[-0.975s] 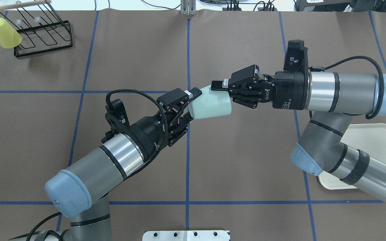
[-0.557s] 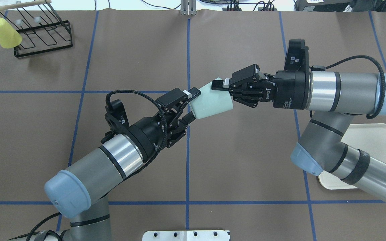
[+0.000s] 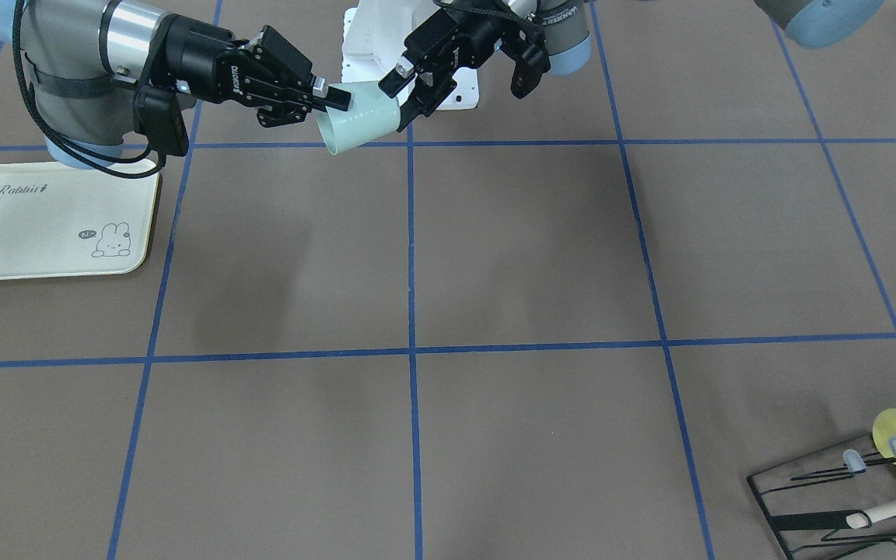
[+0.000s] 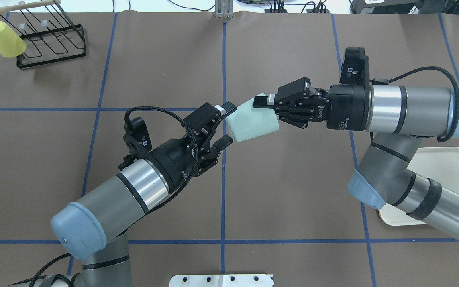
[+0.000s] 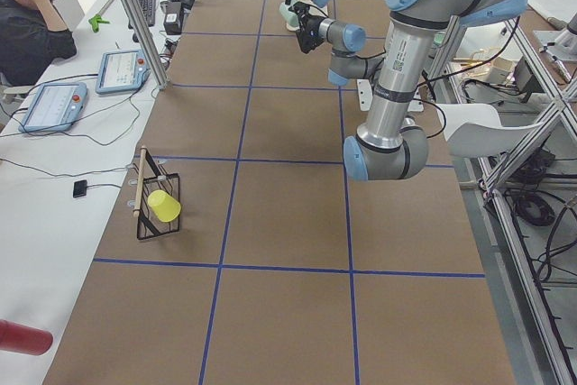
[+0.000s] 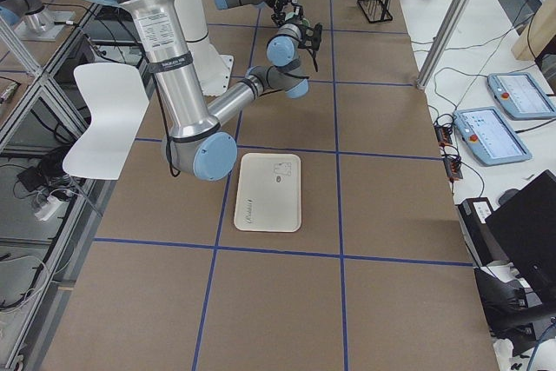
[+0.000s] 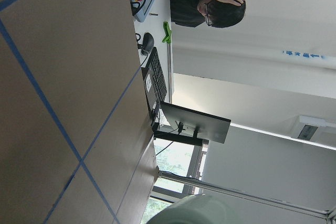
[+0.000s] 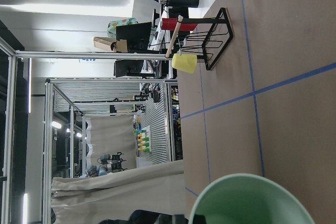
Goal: Left arm grabs green cup and hands to right arm on tray
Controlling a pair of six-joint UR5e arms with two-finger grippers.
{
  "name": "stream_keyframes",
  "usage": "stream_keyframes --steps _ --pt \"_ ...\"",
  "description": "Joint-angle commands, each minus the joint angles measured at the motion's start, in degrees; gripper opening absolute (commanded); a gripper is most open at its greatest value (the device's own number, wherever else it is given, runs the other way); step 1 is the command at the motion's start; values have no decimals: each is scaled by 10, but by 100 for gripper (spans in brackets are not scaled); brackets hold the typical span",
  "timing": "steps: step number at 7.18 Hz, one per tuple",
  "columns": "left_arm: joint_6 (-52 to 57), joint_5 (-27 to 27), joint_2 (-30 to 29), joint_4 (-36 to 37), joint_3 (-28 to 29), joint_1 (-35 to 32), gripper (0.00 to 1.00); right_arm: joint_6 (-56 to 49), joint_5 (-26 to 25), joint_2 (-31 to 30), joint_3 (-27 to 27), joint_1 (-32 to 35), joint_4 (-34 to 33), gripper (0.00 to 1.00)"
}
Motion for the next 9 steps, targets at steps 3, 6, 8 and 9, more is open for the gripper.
stream_keyframes --steps 3,6,8,9 --pt "63 -5 2 3 -4 -5 100 -77 62 -33 -11 123 -58 0" --pt "209 -3 3 50 -12 -5 100 -287 196 -47 -4 235 -217 0" --pt "308 1 2 134 -36 -13 100 -423 185 -79 -4 262 -277 0" --pt "345 1 2 168 -38 -30 100 -489 183 -83 -3 274 -327 0"
